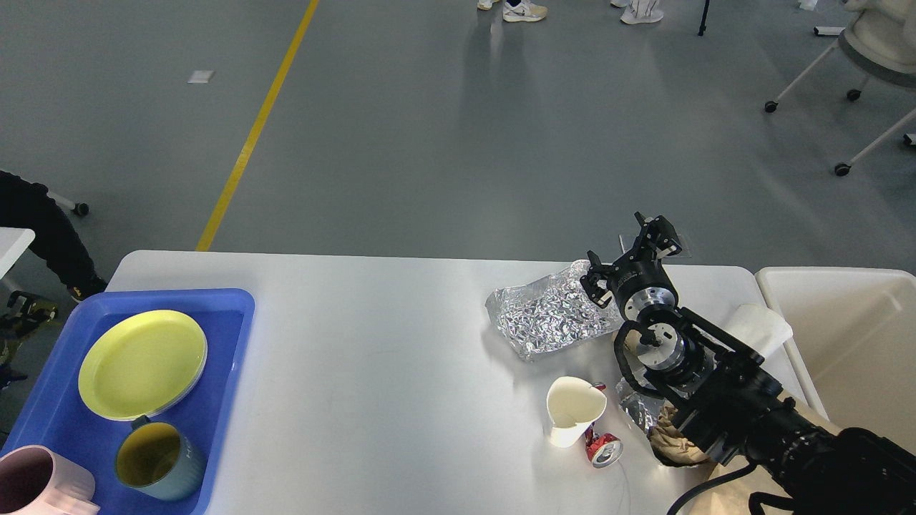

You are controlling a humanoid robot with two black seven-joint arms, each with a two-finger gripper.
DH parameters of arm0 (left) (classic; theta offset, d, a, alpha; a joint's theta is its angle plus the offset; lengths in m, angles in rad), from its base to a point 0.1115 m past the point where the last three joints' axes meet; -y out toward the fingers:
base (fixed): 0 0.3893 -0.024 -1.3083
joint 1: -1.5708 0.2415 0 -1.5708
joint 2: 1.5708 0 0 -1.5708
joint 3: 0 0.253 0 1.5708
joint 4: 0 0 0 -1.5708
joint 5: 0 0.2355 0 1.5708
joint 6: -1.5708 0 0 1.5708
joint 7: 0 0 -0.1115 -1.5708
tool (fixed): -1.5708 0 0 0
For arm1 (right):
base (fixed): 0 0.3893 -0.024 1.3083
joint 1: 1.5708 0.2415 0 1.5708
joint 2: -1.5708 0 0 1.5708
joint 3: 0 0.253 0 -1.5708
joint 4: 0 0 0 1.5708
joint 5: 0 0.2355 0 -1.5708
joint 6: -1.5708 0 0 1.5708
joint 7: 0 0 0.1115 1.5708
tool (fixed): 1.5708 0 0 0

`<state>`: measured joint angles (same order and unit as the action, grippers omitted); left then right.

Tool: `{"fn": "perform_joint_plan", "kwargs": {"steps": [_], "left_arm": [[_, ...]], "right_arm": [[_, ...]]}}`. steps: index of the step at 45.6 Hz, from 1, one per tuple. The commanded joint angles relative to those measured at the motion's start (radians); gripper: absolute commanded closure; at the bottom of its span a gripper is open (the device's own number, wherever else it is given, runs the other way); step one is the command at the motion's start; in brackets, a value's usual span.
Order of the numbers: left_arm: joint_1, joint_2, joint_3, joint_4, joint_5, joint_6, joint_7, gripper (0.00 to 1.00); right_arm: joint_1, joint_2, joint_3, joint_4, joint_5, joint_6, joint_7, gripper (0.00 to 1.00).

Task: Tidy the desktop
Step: 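Release the yellow plate and raise the left gripper above the tray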

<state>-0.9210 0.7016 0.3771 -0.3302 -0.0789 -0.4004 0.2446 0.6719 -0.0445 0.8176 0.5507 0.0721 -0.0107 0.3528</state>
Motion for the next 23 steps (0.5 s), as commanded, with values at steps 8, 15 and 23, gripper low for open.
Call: {"fn": "perform_joint_plan", "kwargs": {"steps": [8, 15, 23], "left_arm": [[0.082, -0.007, -0.343, -0.001, -0.027, -0.005, -0.103, 0.04], [0.171, -0.01, -0.682, -0.001, -0.025, -0.005, -0.145, 0.04], [0.271, -0.045, -0.981, -0.001, -0.025, -0.009, -0.205, 0.04]], "right_arm": [[0.0, 0.0, 0.0, 0.0, 0.0, 0.0, 0.0, 0.0], [0.0, 0.0, 0.0, 0.0, 0.0, 0.0, 0.0, 0.0], [0.0, 0.0, 0.0, 0.0, 0.0, 0.0, 0.0, 0.0]]}}
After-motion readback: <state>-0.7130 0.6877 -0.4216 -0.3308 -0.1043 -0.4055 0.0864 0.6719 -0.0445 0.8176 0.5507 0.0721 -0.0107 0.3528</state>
